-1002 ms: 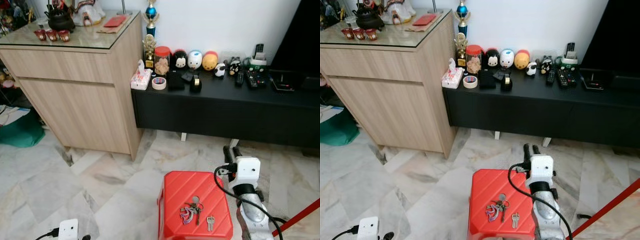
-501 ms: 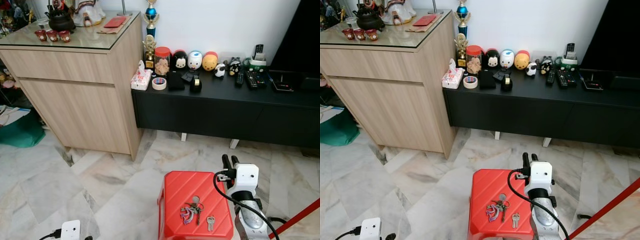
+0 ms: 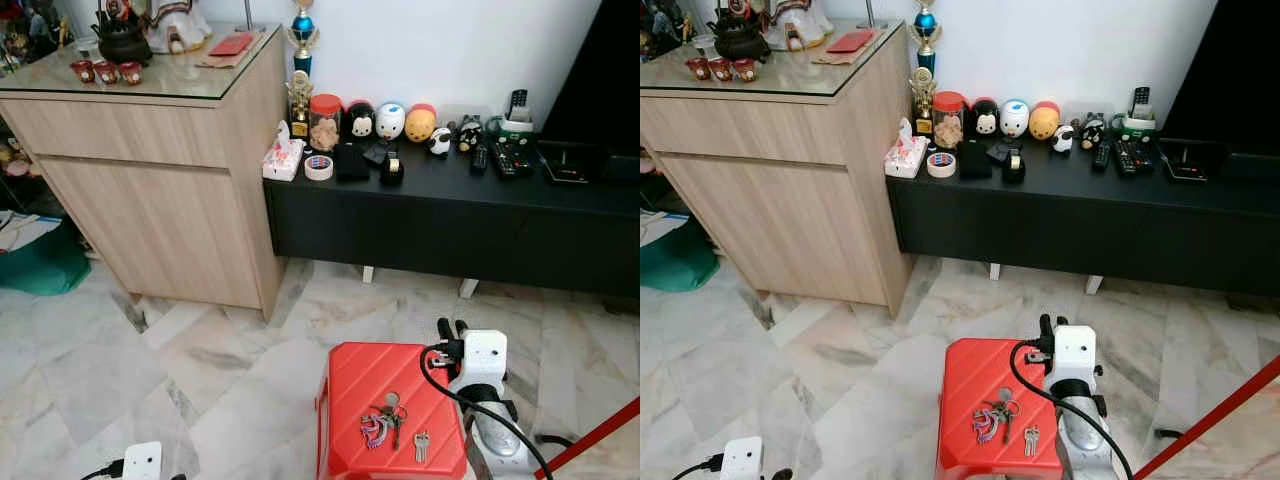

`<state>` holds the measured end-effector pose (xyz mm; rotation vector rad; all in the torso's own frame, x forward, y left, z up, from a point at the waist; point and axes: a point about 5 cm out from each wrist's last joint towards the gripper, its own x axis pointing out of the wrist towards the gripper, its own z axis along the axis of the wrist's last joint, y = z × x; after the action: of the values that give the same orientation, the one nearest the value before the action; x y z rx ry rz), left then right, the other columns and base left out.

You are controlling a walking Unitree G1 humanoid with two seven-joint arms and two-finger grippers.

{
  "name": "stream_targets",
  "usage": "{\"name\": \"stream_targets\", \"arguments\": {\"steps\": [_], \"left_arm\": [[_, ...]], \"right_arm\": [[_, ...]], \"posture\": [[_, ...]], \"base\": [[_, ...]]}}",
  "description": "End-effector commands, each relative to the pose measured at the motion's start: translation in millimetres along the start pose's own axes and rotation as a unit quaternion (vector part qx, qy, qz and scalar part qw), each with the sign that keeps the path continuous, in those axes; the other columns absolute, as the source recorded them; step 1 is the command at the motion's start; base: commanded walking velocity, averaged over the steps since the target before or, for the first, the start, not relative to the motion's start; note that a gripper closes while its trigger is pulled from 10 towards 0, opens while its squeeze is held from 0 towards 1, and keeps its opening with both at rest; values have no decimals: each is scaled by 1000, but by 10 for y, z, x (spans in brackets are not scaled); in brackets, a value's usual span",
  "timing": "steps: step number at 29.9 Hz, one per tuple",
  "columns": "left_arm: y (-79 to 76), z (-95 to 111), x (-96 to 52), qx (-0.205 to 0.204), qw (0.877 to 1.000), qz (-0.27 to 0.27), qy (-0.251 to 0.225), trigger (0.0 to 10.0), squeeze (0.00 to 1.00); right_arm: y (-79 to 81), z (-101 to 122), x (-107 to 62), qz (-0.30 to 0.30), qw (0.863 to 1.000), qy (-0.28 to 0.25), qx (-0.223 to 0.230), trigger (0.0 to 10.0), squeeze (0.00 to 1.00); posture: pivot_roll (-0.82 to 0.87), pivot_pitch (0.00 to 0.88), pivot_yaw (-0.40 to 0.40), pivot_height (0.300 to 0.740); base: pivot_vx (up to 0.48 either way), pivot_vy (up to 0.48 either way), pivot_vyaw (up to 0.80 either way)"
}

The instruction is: Hang keys on a hook

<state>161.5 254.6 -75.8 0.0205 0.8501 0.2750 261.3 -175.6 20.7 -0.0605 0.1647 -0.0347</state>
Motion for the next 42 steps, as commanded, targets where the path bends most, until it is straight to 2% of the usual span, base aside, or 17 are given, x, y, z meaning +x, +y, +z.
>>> {"name": "stream_targets", "arguments": {"steps": [1,8,13,17,19,21,22,23,24,25,28,30,32,33,34,35,42], "left_arm": [[-25,-15,0,10,1000,-2,5,10000,0],[-26,-28,-4,7,1000,-2,7,10000,0],[150,-181,-75,2,1000,8,17,10000,0],[201,-187,-91,5,1000,16,8,10000,0],[261,-59,-71,12,999,29,-25,10000,0],[261,-59,-71,12,999,29,-25,10000,0],[281,61,-47,10,998,34,-48,10000,0],[290,370,5,2,994,33,-107,10000,0],[290,370,5,2,994,33,-107,10000,0],[274,814,28,-6,980,25,-195,10000,0],[234,1098,-8,-1,964,9,-265,10000,0],[224,1138,-22,0,960,6,-279,10000,0],[144,1310,-151,14,935,-16,-355,10000,0],[144,1310,-151,14,935,-16,-355,10000,0],[93,1353,-220,15,924,-23,-381,10000,0],[64,1365,-249,14,920,-26,-391,10000,0],[-103,1389,-353,15,907,-50,-417,10000,0]], "right_arm": [[-6,43,15,-3,1000,-5,4,10000,0],[-5,48,28,-2,1000,-2,3,10000,0],[-7,58,28,-1,1000,-4,10,10000,0],[-6,65,33,-1,1000,-4,10,10000,0],[-4,72,41,0,1000,-5,9,10000,0],[-4,72,41,0,1000,-5,9,10000,0],[-7,77,45,0,1000,-5,9,10000,0],[-17,79,52,0,1000,-5,9,10000,0],[-17,79,52,0,1000,-5,9,10000,0],[-32,82,60,0,1000,-5,9,10000,0],[-37,85,62,0,1000,-5,9,10000,0],[-37,85,63,1,1000,-5,9,10000,0],[-50,81,54,-2,1000,-5,9,10000,0],[-50,81,54,-2,1000,-5,9,10000,0],[-58,80,48,-2,1000,-5,8,10000,0],[-62,77,46,-2,1000,-5,8,10000,0],[-59,68,58,0,1000,-2,7,10000,0]], "posture": [[3,0,-18,711],[5,0,-21,696],[7,0,-22,696],[4,0,-23,696],[5,0,-24,696],[5,0,-24,696],[7,0,-25,696],[10,0,-25,696],[10,0,-25,696],[12,0,-26,696],[14,0,-26,696],[14,0,-26,696],[6,0,-25,696],[6,0,-25,696],[9,0,-26,696],[12,0,-27,696],[17,0,-27,696]], "base": [[0,0,0],[0,0,0],[0,0,0],[0,0,0],[0,0,0],[0,0,0],[0,0,0],[0,0,0],[0,0,0],[0,0,0],[0,0,0],[0,0,0],[0,0,0],[0,0,0],[0,0,0],[0,0,0],[0,0,0]]}}
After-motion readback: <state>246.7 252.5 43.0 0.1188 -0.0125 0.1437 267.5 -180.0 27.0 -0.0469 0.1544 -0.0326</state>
